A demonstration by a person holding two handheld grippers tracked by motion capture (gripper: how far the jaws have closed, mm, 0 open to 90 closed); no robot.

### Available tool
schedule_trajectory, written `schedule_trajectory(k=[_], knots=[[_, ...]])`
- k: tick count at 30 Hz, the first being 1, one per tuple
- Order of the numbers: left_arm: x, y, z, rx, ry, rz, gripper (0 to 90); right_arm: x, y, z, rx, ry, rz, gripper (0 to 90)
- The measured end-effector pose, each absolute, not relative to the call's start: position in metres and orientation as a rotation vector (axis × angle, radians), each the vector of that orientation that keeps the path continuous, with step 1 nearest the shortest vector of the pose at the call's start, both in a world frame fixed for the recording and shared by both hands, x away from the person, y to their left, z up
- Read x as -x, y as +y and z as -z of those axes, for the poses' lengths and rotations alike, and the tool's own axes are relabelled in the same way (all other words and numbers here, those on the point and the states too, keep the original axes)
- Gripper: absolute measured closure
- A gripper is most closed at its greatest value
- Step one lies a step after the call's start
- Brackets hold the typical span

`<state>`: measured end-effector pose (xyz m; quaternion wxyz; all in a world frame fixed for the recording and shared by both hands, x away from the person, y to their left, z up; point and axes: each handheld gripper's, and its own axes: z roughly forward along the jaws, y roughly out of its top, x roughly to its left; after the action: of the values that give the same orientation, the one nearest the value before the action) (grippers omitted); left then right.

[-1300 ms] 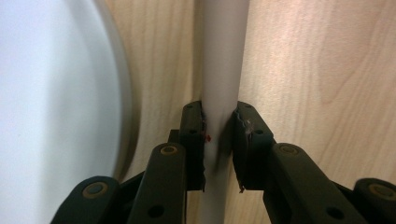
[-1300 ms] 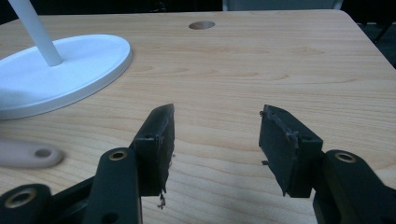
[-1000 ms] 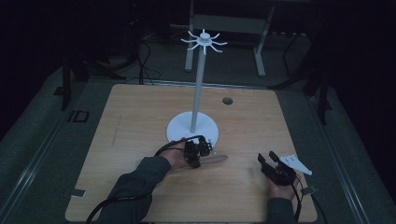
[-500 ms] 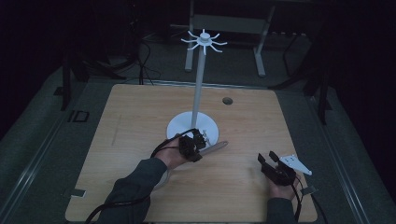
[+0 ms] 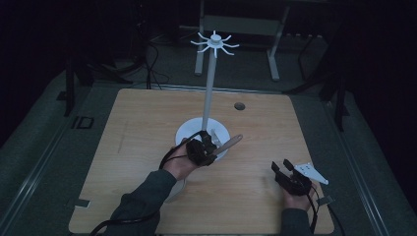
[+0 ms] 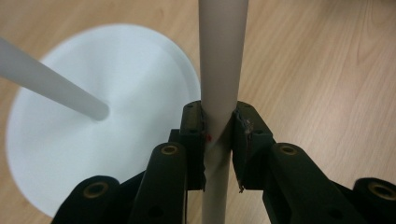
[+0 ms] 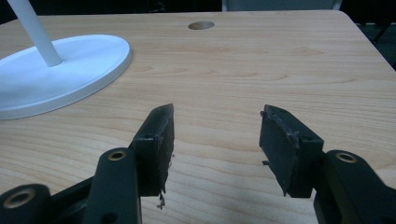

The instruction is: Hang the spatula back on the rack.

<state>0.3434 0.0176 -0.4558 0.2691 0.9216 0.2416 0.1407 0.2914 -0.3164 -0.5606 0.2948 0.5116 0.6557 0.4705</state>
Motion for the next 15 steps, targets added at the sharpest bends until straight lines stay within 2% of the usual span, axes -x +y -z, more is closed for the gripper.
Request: schedule_trajectory(k=[15], knots=[[-0.325,0.028,0.430,-2.229,0.782,-0.527,75.9,-0.291,-0.316,0.561,-1.363,1.744,-1.253,44.6]])
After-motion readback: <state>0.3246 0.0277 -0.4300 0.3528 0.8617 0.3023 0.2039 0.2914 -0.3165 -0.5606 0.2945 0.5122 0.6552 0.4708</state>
